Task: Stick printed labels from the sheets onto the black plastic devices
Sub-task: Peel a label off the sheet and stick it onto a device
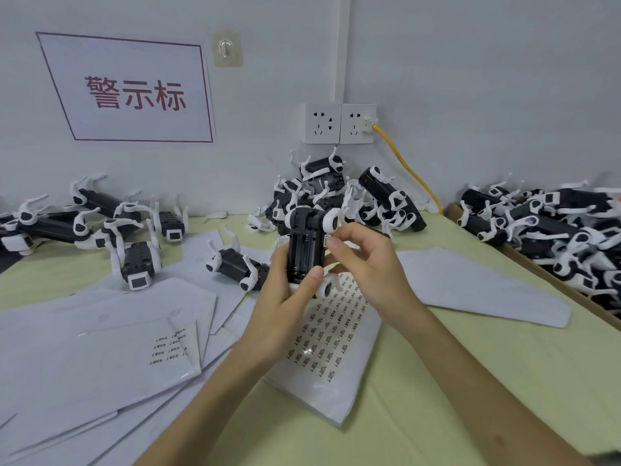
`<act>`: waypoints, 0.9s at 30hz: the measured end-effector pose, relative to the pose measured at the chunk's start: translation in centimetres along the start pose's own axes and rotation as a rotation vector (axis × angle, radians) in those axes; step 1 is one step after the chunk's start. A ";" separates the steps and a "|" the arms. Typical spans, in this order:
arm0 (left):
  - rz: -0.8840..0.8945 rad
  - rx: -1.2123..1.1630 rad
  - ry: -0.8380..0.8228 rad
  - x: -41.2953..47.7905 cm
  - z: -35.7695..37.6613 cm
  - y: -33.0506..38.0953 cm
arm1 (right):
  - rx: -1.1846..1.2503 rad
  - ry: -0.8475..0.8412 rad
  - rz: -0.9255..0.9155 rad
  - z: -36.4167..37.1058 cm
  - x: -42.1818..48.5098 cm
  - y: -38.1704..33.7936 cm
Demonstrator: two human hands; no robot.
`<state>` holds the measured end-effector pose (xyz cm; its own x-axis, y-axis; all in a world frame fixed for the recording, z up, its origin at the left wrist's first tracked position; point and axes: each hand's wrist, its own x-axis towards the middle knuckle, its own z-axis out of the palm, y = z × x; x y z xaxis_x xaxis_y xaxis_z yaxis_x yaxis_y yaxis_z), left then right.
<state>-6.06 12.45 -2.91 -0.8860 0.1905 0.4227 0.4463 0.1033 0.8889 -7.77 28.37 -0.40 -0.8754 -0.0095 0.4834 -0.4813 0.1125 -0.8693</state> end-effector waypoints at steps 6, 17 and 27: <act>0.008 -0.015 -0.004 0.0 0.1 -0.1 | -0.010 0.001 -0.004 0.0 -0.1 -0.1; 0.069 0.040 -0.002 0.0 0.1 -0.3 | -0.017 0.021 0.005 0.1 -0.1 -0.1; 0.104 0.092 0.020 -0.3 0.2 -0.9 | 0.035 0.006 0.068 -0.2 0.0 0.0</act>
<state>-6.20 12.50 -3.91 -0.8364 0.1856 0.5157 0.5445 0.1738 0.8206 -7.77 28.61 -0.36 -0.9060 0.0026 0.4232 -0.4218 0.0775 -0.9034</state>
